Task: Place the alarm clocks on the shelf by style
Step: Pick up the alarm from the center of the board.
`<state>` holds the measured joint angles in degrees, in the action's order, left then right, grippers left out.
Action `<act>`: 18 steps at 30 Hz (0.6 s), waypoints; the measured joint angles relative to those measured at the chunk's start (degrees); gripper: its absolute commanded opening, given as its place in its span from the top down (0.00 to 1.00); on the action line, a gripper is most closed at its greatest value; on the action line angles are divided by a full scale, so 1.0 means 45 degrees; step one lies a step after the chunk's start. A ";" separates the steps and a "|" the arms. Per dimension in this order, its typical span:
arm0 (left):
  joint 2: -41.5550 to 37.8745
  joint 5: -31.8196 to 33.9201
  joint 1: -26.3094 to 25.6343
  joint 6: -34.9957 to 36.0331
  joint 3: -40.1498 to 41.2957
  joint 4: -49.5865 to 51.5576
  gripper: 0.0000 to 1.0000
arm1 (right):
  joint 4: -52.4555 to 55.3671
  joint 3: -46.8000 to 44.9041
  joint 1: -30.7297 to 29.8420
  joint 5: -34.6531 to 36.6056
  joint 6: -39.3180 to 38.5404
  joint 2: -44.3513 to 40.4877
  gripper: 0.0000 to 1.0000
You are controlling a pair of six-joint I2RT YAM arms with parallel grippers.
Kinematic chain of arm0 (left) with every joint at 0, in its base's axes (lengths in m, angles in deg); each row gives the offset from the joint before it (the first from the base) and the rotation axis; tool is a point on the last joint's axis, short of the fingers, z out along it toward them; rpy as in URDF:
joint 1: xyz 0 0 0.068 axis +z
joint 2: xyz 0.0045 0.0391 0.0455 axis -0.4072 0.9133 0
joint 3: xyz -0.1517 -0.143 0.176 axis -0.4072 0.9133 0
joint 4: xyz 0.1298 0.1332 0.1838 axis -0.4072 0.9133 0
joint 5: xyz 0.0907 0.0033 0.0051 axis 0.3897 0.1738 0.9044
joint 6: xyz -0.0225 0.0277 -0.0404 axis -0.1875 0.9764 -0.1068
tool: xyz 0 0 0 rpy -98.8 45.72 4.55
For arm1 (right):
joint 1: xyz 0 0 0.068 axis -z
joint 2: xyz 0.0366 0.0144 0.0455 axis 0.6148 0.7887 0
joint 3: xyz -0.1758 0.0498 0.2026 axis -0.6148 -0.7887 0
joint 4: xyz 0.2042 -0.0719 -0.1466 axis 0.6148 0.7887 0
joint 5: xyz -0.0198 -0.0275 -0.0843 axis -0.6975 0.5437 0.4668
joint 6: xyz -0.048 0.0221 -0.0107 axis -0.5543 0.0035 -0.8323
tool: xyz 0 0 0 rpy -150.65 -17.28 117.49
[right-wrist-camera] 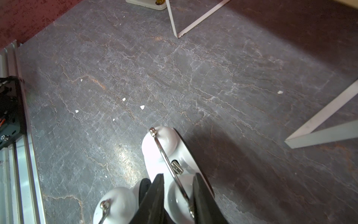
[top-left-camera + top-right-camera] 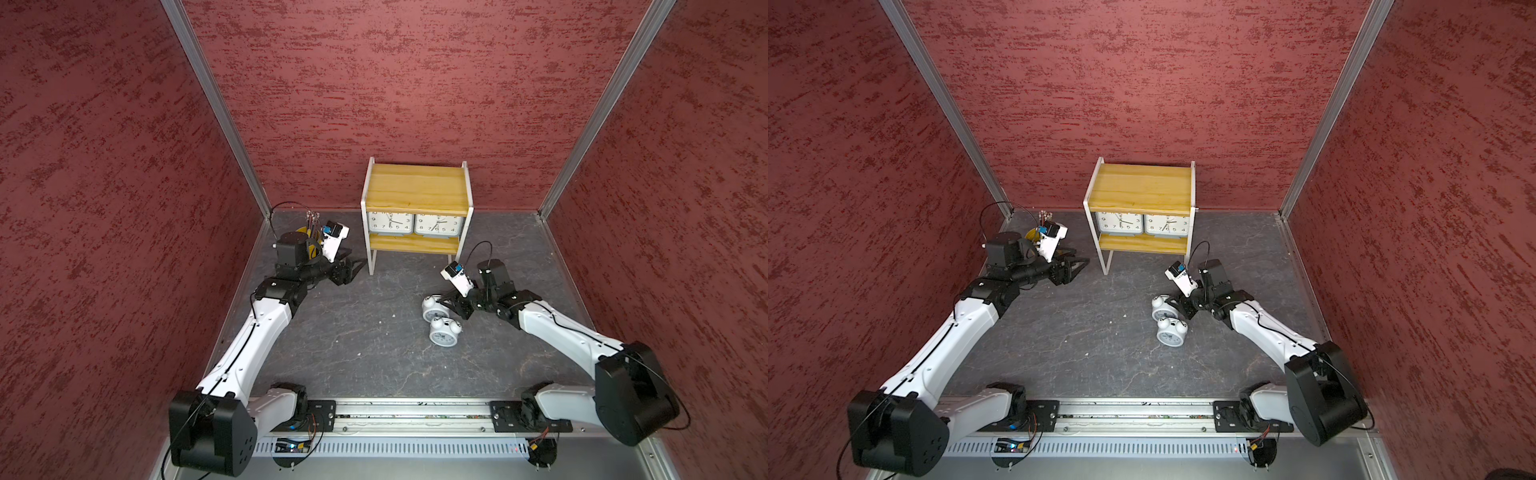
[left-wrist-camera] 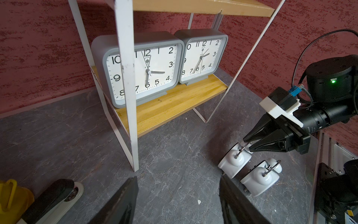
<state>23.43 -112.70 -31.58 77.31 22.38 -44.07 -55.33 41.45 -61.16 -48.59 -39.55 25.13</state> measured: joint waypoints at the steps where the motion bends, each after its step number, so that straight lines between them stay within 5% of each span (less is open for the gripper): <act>1: 0.0000 0.0000 0.0000 0.0000 0.0000 0.0000 0.31 | 0.0000 0.0029 -0.0015 0.0005 -0.0034 0.0029 0.81; 6: 0.0000 -0.0073 0.0000 0.0000 0.0000 -0.0005 0.31 | 0.0063 0.0058 -0.0087 0.0015 -0.0165 0.0015 0.98; 11: 0.0039 -0.0374 -0.0296 0.0058 -0.0049 0.0034 0.33 | 0.0578 0.0126 -0.0151 -0.0005 -0.0306 -0.0359 1.00; 18: 0.1107 -0.1472 -0.2934 0.1268 -0.0962 0.0282 0.44 | 0.1865 0.1719 -0.0350 -0.1001 -0.0952 -0.0714 1.00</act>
<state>28.41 -119.32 -44.78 83.02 18.06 -42.80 -46.94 49.19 -62.73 -53.10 -43.83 21.92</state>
